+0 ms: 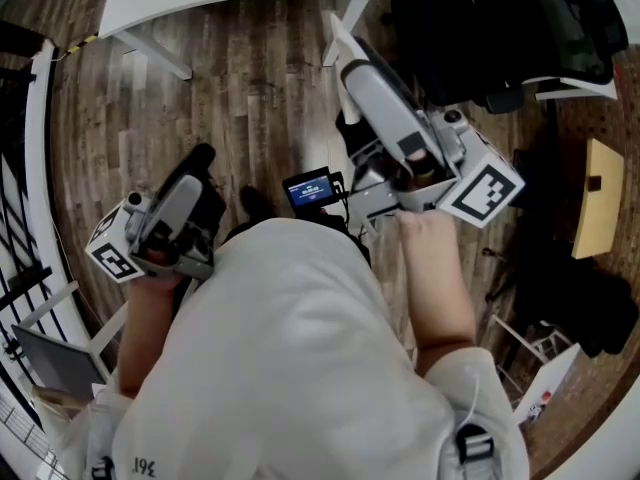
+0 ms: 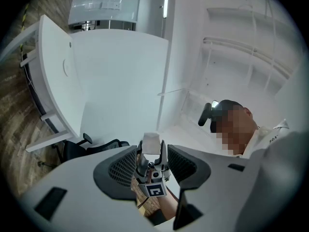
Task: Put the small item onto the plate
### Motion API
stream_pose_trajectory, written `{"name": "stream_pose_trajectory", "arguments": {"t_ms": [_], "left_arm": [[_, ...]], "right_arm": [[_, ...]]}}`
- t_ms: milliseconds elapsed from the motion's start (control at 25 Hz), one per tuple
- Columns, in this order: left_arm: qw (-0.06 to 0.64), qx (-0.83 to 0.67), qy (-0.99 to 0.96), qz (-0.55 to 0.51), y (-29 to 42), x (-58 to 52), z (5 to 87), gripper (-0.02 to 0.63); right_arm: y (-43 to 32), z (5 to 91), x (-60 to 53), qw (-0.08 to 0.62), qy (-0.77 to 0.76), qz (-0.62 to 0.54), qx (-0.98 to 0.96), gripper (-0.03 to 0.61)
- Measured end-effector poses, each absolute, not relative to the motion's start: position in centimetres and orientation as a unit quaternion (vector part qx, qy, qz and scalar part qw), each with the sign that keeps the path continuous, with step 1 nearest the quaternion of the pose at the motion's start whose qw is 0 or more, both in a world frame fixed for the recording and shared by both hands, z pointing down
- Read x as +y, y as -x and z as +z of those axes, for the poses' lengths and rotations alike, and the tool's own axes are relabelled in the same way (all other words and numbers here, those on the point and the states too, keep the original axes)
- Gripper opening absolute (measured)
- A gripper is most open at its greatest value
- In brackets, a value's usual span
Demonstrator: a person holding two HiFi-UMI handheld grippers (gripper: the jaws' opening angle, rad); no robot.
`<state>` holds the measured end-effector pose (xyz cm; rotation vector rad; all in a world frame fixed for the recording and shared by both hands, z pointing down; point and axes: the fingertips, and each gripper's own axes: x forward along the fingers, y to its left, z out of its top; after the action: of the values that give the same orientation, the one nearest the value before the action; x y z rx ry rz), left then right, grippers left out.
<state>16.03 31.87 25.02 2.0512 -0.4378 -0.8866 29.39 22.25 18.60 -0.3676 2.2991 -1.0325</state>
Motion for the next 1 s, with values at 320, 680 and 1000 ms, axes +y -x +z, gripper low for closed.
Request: {"name": "stream_pose_trajectory", "arguments": {"t_ms": [320, 680, 1000], "left_arm": [[0.417, -0.169, -0.823, -0.348, -16.7, 32.4, 25.0, 0.181], [0.424, -0.157, -0.827, -0.335, -17.5, 32.5, 24.9, 0.181], [0.428, -0.148, -0.83, -0.326, -17.4, 32.0, 24.9, 0.181]], "right_arm": [[-30.1, 19.0, 22.9, 0.293, 0.145, -0.388, 0.862, 0.324], [-30.6, 19.7, 22.7, 0.278, 0.167, -0.389, 0.862, 0.324], [-29.9, 20.1, 22.2, 0.269, 0.177, -0.386, 0.864, 0.324]]}}
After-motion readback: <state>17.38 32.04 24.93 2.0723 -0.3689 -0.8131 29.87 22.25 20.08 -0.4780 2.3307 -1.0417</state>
